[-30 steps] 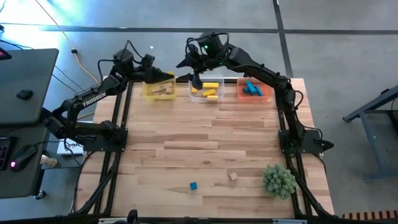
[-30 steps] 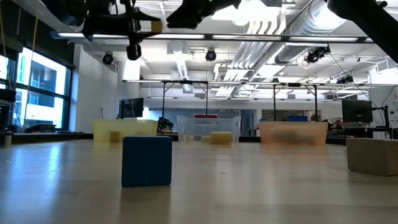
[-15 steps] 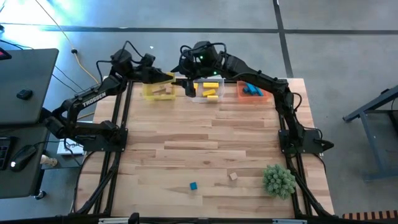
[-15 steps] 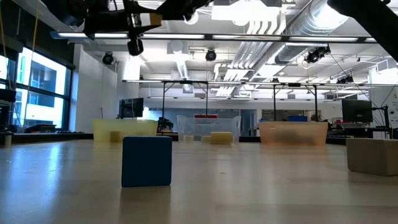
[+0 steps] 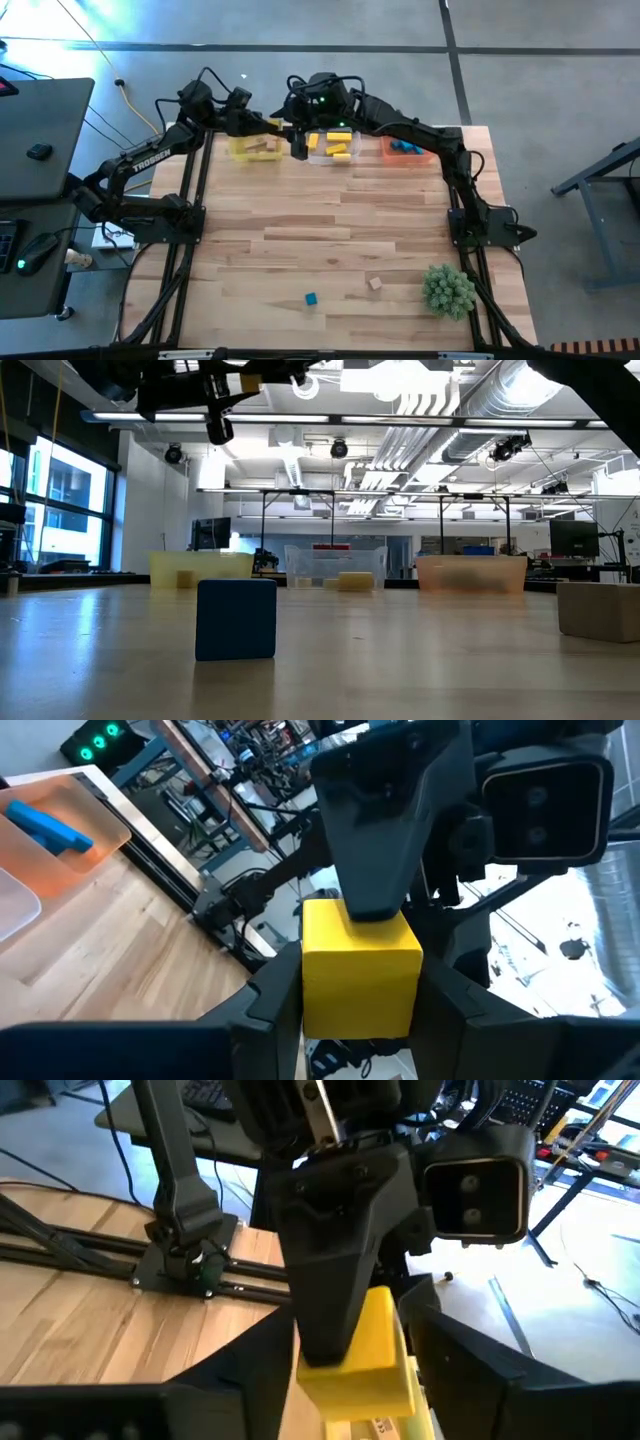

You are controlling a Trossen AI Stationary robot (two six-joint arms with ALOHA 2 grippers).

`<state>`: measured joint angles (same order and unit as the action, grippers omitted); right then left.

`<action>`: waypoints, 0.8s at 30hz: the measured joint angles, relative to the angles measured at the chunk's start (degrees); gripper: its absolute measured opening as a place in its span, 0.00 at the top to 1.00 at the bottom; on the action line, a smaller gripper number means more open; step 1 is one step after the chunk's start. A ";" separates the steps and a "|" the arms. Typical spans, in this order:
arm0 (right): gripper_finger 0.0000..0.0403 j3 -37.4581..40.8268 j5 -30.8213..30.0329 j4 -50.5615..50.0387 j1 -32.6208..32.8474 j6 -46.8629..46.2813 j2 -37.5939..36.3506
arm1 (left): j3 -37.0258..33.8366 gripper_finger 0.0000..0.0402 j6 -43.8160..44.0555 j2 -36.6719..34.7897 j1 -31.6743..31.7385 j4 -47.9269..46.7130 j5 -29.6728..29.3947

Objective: Sort & place blocks by color
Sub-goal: Put the yellow block into the transparent bin

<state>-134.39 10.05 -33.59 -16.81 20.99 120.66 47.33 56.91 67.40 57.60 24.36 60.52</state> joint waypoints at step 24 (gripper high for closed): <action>0.55 -0.02 -4.12 -2.46 1.88 1.52 0.00 | 0.00 0.72 4.46 0.00 -0.02 3.15 3.82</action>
<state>-134.41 5.93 -36.05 -14.94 22.50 120.66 47.33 61.36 67.40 57.58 27.51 64.34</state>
